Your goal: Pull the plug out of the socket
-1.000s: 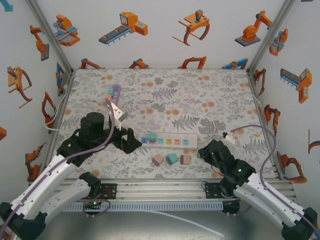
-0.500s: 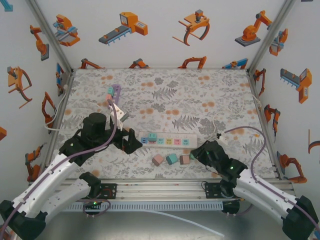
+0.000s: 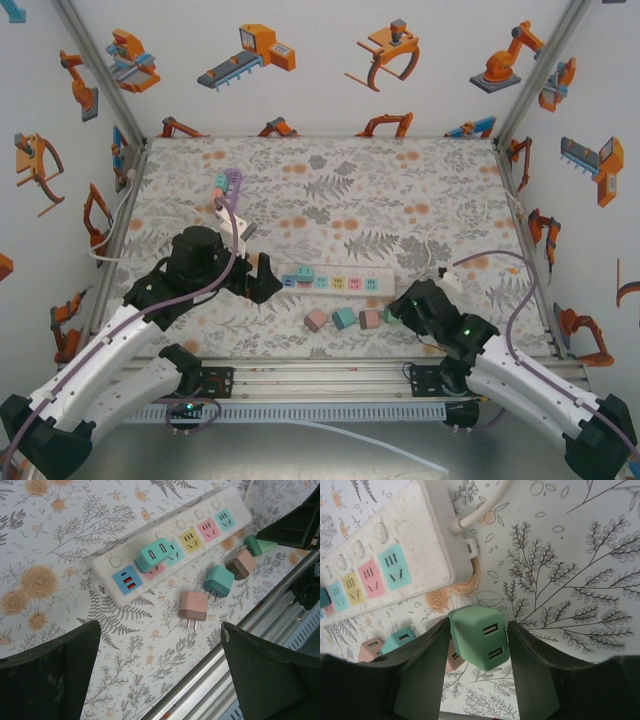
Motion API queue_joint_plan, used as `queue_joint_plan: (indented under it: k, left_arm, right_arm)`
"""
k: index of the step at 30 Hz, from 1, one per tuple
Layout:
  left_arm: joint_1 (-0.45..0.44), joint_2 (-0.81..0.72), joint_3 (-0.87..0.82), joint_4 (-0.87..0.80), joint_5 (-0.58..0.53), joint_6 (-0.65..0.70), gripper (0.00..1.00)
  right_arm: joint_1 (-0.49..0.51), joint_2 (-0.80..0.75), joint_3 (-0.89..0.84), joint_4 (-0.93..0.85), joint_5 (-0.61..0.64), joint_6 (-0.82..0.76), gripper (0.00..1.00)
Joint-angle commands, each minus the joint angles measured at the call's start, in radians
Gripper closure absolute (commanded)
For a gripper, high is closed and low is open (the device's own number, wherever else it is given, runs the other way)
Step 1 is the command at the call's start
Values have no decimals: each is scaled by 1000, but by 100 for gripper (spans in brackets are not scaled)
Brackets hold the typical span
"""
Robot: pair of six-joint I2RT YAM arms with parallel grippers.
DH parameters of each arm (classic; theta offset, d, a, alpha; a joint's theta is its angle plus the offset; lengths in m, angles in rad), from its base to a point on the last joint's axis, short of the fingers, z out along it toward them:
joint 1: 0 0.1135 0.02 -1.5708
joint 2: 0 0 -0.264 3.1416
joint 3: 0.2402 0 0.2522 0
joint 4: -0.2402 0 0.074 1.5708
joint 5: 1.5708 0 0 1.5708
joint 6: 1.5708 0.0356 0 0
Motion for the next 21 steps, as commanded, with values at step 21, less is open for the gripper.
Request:
queue_joint_plan:
  k: [21]
  left_arm:
    - [-2,131,4,-36,-362,-381,3]
  right_arm:
    - [-3,138,408,403,-148,-1355,49]
